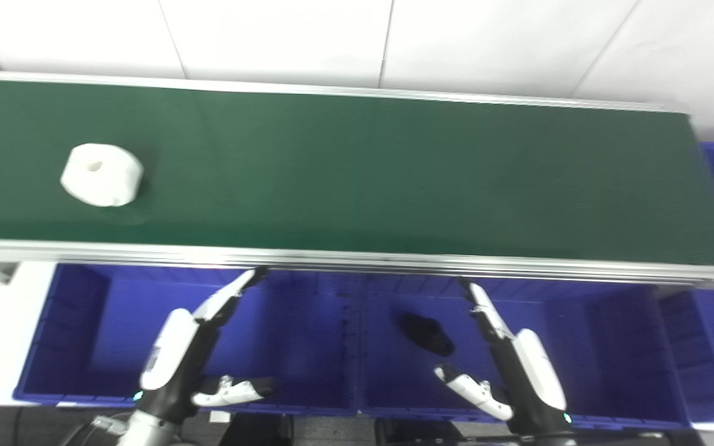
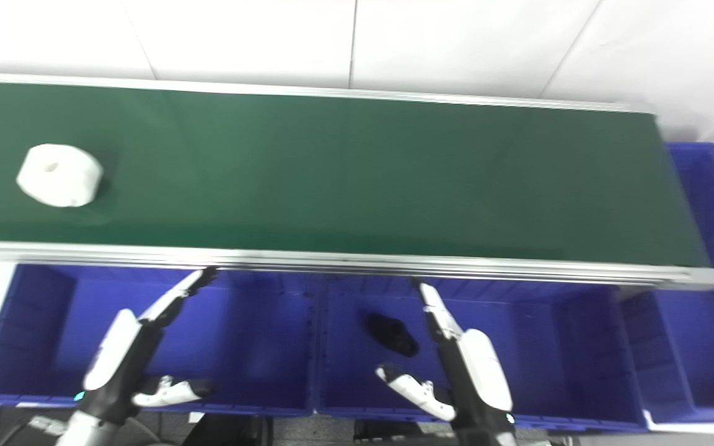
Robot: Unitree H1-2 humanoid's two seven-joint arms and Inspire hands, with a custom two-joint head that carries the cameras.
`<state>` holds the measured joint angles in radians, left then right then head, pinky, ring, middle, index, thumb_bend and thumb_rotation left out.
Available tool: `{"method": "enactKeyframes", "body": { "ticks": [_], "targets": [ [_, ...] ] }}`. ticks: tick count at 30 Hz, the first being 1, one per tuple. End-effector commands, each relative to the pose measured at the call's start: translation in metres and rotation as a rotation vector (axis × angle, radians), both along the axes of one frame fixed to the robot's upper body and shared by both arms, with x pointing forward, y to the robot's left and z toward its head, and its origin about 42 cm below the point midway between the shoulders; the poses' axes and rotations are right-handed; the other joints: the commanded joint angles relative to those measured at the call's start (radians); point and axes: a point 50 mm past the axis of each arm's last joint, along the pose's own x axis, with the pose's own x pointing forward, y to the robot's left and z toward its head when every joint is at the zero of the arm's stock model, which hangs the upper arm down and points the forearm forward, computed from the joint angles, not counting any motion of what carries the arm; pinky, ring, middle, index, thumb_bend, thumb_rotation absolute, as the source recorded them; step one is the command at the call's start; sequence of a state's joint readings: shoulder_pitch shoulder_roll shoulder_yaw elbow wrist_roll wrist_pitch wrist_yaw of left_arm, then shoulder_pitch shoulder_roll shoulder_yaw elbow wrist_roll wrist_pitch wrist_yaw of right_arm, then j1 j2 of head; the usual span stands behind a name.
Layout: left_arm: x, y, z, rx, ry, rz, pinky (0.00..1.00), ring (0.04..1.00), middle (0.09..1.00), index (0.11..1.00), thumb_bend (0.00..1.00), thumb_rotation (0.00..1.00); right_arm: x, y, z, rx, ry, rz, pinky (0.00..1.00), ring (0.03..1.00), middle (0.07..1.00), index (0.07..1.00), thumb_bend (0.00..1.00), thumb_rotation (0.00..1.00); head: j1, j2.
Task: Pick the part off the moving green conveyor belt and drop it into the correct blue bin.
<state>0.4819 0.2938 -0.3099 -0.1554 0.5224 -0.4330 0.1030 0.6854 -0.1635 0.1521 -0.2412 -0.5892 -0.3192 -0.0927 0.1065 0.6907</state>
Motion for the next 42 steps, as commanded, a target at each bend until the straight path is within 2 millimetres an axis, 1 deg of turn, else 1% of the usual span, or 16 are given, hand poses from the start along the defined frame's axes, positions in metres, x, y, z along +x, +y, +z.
{"method": "enactKeyframes", "body": {
  "ticks": [1,2,3,5,8,9,11,13,18,22,24,27,30,32,38,42],
  "targets": [
    [-0.001,-0.007,0.002,-0.026,-0.047,-0.006,0.79,0.847,0.876,0.888,0.79,0.86,-0.004,-0.008,0.003,-0.007,-0.053,0.006,0.86,0.946,0.986,0.993,0.62,0.91,0.062,-0.035],
    [-0.001,-0.008,0.001,-0.023,-0.048,-0.008,0.78,0.841,0.868,0.879,0.80,0.85,-0.004,-0.010,0.002,0.006,-0.038,0.008,0.87,0.958,0.993,0.998,0.62,0.91,0.062,-0.035],
    [0.000,-0.010,0.000,-0.011,-0.057,-0.015,0.76,0.825,0.853,0.864,0.80,0.85,-0.004,-0.012,0.000,0.022,-0.016,0.003,0.89,0.977,0.998,1.000,0.62,0.90,0.094,-0.054],
    [0.002,-0.011,-0.001,0.004,-0.070,-0.021,0.76,0.816,0.844,0.855,0.80,0.84,-0.003,-0.015,-0.002,0.041,0.012,-0.001,0.89,0.979,1.000,1.000,0.61,0.89,0.098,-0.060],
    [0.004,-0.012,-0.004,0.011,-0.072,-0.022,0.75,0.801,0.828,0.842,0.82,0.84,-0.001,-0.015,-0.004,0.038,0.025,-0.006,0.90,0.979,1.000,1.000,0.54,0.83,0.074,-0.077],
    [0.005,-0.012,-0.004,0.015,-0.072,-0.025,0.74,0.800,0.828,0.839,0.83,0.83,-0.001,-0.014,-0.004,0.047,0.023,-0.011,0.89,0.974,1.000,1.000,0.49,0.79,0.074,-0.077],
    [0.005,-0.011,-0.005,0.022,-0.069,-0.026,0.74,0.799,0.829,0.840,0.83,0.82,-0.001,-0.013,-0.006,0.058,0.017,-0.015,0.90,0.981,1.000,1.000,0.45,0.76,0.059,-0.090],
    [0.005,-0.010,-0.006,0.026,-0.063,-0.025,0.73,0.799,0.830,0.838,0.84,0.81,-0.001,-0.012,-0.008,0.051,0.015,-0.018,0.89,0.976,1.000,1.000,0.45,0.80,0.048,-0.101],
    [0.005,-0.008,-0.010,0.032,-0.057,-0.020,0.72,0.790,0.826,0.836,0.83,0.80,-0.001,-0.010,-0.012,0.060,0.030,-0.020,0.88,0.972,1.000,1.000,0.44,0.80,0.022,-0.134],
    [0.007,-0.006,-0.011,0.033,-0.059,-0.022,0.71,0.784,0.822,0.829,0.83,0.80,0.001,-0.009,-0.013,0.051,0.036,-0.019,0.86,0.967,1.000,1.000,0.44,0.80,0.014,-0.138],
    [0.007,-0.005,-0.011,0.017,-0.051,-0.024,0.72,0.784,0.823,0.832,0.83,0.81,0.001,-0.008,-0.013,0.057,0.034,-0.023,0.86,0.961,1.000,1.000,0.46,0.79,0.010,-0.139],
    [0.007,-0.002,-0.006,-0.042,-0.038,-0.013,0.70,0.785,0.829,0.835,0.83,0.77,0.002,-0.008,-0.017,0.057,0.018,-0.019,0.84,0.952,1.000,1.000,0.47,0.78,-0.011,-0.128],
    [0.014,0.001,0.009,-0.129,-0.065,-0.007,0.70,0.787,0.836,0.837,0.83,0.73,0.005,-0.008,-0.019,0.034,0.012,-0.011,0.82,0.937,0.992,0.999,0.48,0.80,-0.027,-0.125],
    [0.026,0.006,0.027,-0.143,-0.129,-0.024,0.71,0.799,0.845,0.844,0.83,0.71,0.007,-0.006,-0.019,0.033,0.021,-0.018,0.83,0.943,0.994,1.000,0.48,0.81,-0.044,-0.132],
    [0.077,0.016,0.079,-0.136,-0.336,-0.070,0.72,0.816,0.853,0.862,0.81,0.72,0.015,-0.002,-0.022,0.027,-0.012,-0.001,0.81,0.931,0.984,0.988,0.46,0.79,-0.111,-0.119],
    [0.114,0.016,0.104,-0.095,-0.425,-0.110,0.73,0.836,0.881,0.881,0.81,0.73,0.021,0.000,-0.022,0.021,-0.017,0.003,0.81,0.936,0.989,0.994,0.53,0.83,-0.170,-0.091]
  ]
}}
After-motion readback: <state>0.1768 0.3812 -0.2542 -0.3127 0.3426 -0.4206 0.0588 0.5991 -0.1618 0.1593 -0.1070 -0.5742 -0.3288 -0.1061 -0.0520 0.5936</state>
